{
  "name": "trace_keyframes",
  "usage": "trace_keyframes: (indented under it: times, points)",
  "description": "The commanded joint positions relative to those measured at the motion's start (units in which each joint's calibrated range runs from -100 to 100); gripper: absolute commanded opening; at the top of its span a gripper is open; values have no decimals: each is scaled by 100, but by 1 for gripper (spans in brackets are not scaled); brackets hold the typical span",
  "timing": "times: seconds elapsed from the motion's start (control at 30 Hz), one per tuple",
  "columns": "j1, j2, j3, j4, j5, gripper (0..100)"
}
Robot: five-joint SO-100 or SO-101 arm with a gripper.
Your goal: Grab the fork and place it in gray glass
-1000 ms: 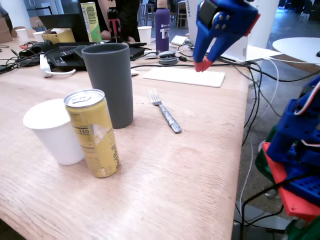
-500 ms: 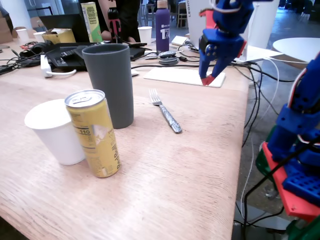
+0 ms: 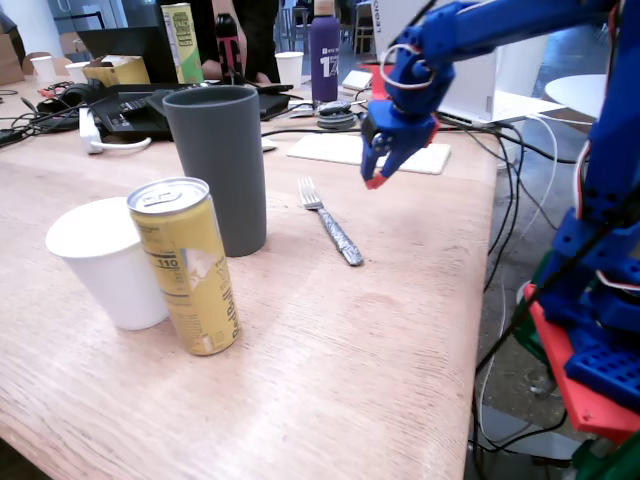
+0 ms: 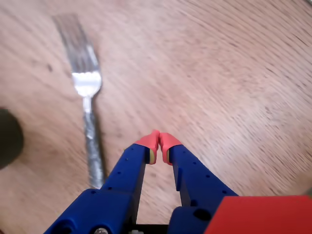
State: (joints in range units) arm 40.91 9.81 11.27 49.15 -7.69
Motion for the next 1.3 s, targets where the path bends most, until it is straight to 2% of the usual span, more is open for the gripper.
trace_keyframes:
  times: [0.0,0.3,0.43,0.5,0.73,0.9,1.2,1.27]
  points:
    - [-487,245,-830,-55,15,0]
    - [-538,262,-773,52,88,1]
    - [-504,245,-726,11,244,28]
    - [-504,254,-726,52,244,37]
    - [-521,768,-849,85,244,37]
    - [-1079,1137,-1368,832,244,37]
    - [-876,1146,-1387,906,239,37]
    - [-876,1240,-1415,1234,239,37]
